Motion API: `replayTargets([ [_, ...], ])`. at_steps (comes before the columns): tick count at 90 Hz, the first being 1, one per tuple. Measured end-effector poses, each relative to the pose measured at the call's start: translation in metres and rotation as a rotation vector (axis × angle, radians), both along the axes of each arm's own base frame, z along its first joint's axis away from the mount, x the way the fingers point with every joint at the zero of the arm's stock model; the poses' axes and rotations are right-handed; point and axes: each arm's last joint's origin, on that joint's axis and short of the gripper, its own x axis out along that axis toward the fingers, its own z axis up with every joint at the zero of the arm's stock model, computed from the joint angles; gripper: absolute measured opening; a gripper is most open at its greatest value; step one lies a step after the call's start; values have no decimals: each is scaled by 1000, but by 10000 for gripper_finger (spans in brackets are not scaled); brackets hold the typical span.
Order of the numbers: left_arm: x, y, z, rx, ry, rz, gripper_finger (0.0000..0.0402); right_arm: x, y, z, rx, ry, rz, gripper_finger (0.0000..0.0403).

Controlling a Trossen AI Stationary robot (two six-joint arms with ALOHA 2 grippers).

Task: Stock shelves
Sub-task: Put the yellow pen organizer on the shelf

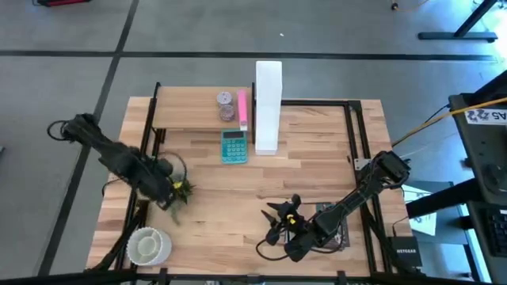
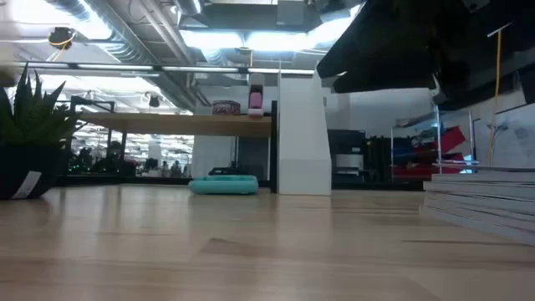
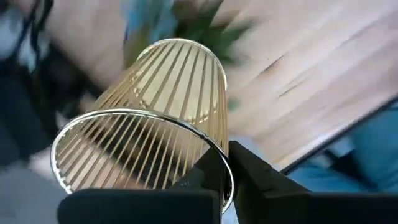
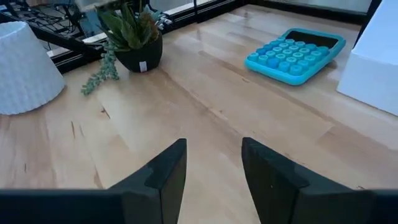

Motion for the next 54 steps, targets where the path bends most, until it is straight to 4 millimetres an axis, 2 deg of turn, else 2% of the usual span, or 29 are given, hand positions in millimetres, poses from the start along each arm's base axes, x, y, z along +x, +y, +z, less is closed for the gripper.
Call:
replayTargets([
  [8, 10, 17, 17, 66, -92, -40, 0, 0, 0, 0, -2, -2, -3, 138],
  [22, 33, 54, 33, 212, -135, -145, 0, 2, -2, 0, 0, -2, -9, 138],
  [40, 70, 112, 35, 372, -37, -313, 0, 4, -4, 0, 9, -4, -11, 138],
  [54, 90, 158, 31, 465, 88, -443, 0, 4, -3, 0, 25, 2, 1, 138],
])
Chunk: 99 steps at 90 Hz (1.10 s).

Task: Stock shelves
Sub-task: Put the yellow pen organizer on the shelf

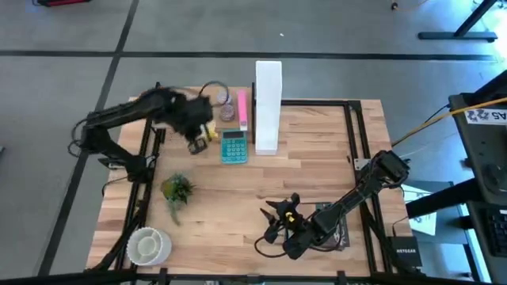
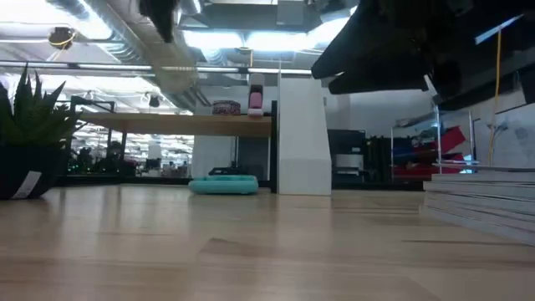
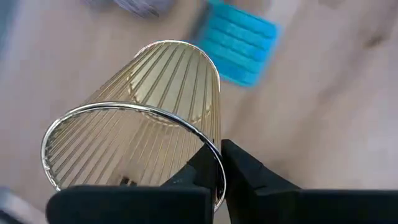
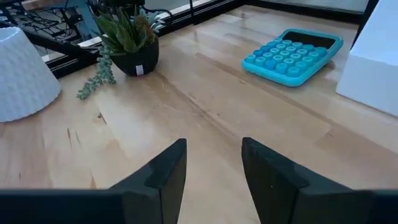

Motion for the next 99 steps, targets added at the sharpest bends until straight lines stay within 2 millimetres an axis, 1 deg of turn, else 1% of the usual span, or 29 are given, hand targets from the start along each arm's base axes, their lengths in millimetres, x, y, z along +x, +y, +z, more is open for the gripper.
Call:
replayTargets([
  [11, 12, 30, -10, 57, 126, -89, 0, 0, 0, 0, 10, 0, 6, 138],
  [20, 22, 50, -23, 71, 233, -153, 0, 1, 1, 0, 13, -4, 6, 138],
  [27, 28, 60, -34, 69, 304, -202, 0, 1, 1, 0, 14, -5, 6, 138],
  [36, 32, 68, -42, 84, 371, -248, 0, 2, -1, 0, 14, -5, 2, 138],
  [48, 34, 70, -45, 117, 430, -295, 0, 4, -4, 0, 21, -3, -5, 138],
  [62, 33, 72, -43, 197, 488, -283, 0, 8, -9, 0, 26, 1, -19, 138],
  [77, 33, 72, -43, 202, 505, -312, 0, 9, -11, 0, 37, 9, -15, 138],
  [92, 35, 67, -43, 206, 515, -356, 0, 9, -11, 0, 42, 13, -9, 138],
  [99, 37, 65, -43, 208, 516, -369, 8, 9, -11, 0, 42, 14, -9, 138],
])
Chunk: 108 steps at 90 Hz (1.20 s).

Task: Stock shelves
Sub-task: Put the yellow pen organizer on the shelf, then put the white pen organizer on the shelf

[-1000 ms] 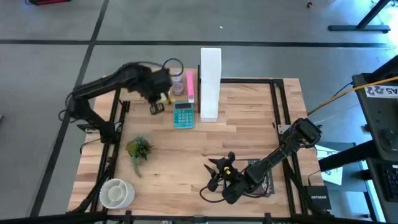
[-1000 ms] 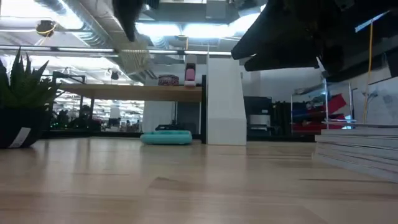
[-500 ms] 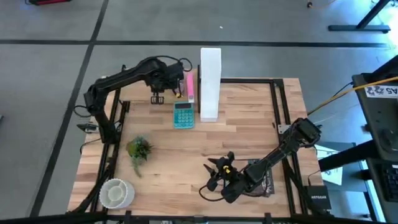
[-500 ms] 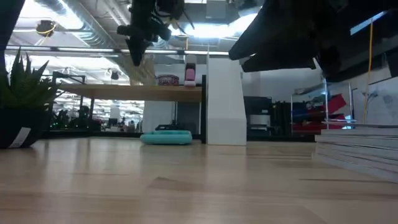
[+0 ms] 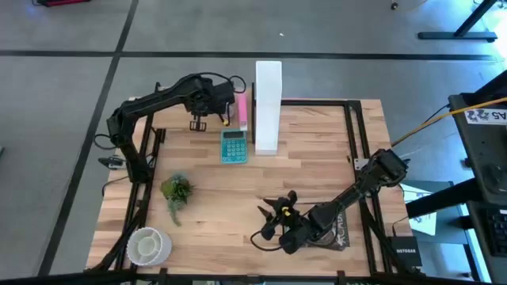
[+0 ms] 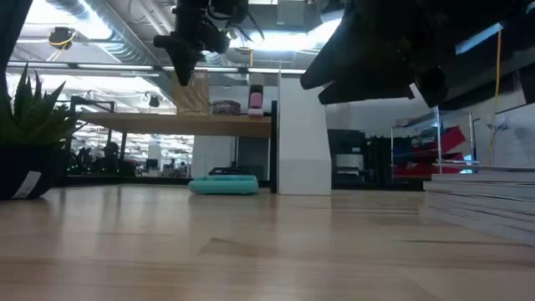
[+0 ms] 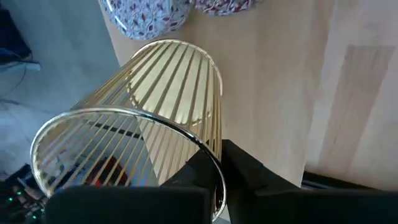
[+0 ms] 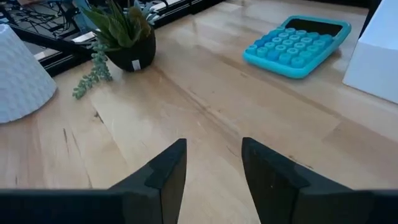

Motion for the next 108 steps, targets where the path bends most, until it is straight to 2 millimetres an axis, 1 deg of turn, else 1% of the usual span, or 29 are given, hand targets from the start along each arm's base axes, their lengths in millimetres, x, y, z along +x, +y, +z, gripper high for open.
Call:
replayTargets([
  [24, 0, -1, 0, -34, -19, 1, 74, 0, 0, 0, 0, 0, 0, 138],
  [38, 2, 0, 0, -15, -33, 2, 95, 0, 0, 0, 0, 0, 0, 138],
  [52, 4, 2, 1, 31, -49, 5, 100, 0, 0, 0, 0, 0, 1, 138],
  [72, 8, 4, 2, 53, -90, 1, 100, 0, 1, 0, 1, 1, 3, 138],
  [88, 7, 4, 2, 65, -77, 1, 100, 0, 1, 0, 1, 1, 3, 138],
  [98, 7, 4, 10, 83, -107, 14, 100, 0, 1, 0, 4, 3, 6, 138],
  [108, 7, 4, 24, 105, -168, 30, 100, 0, 1, 0, 4, 4, 6, 138],
])
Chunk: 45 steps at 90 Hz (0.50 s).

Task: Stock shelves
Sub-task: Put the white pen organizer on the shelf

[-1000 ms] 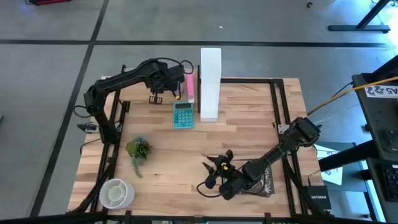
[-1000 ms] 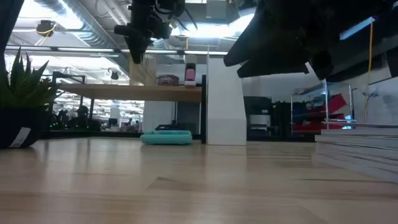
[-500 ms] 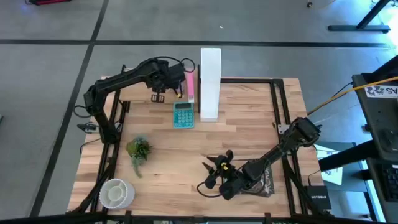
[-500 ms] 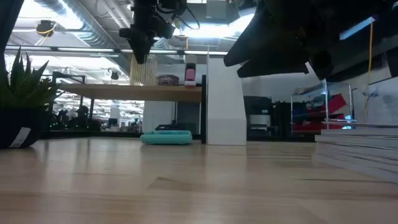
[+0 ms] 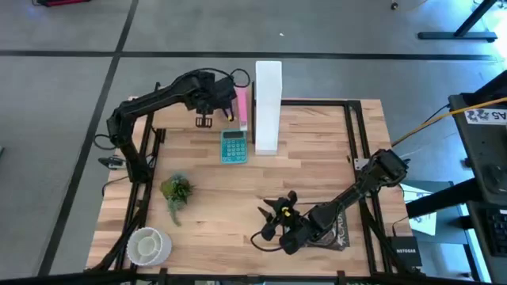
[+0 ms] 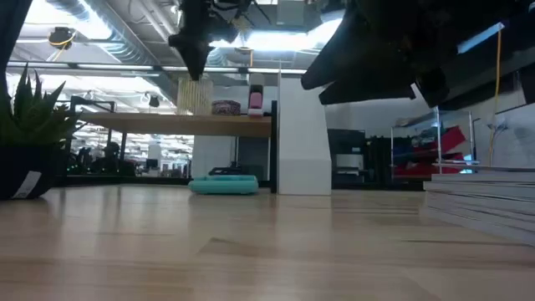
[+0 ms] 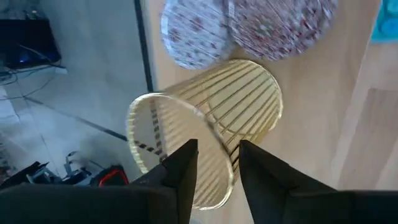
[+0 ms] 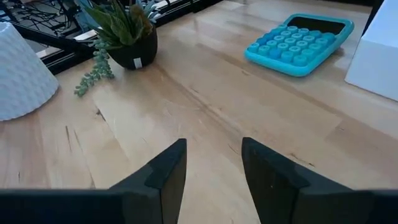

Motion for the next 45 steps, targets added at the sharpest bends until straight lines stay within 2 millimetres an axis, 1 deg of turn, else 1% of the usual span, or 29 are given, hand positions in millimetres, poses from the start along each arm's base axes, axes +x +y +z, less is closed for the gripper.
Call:
replayTargets([
  [12, 0, -5, 18, 13, -70, -1, 100, 0, 0, 0, 0, 0, 0, 138],
  [24, -1, -18, 34, 20, -112, -12, 100, 0, 0, 0, -1, 1, 0, 138],
  [34, -1, -34, 47, 24, -188, -1, 100, 0, 0, 0, 0, 1, 0, 138],
  [45, -4, -59, 59, 21, -300, 8, 100, 0, 0, 0, 0, 1, 0, 138],
])
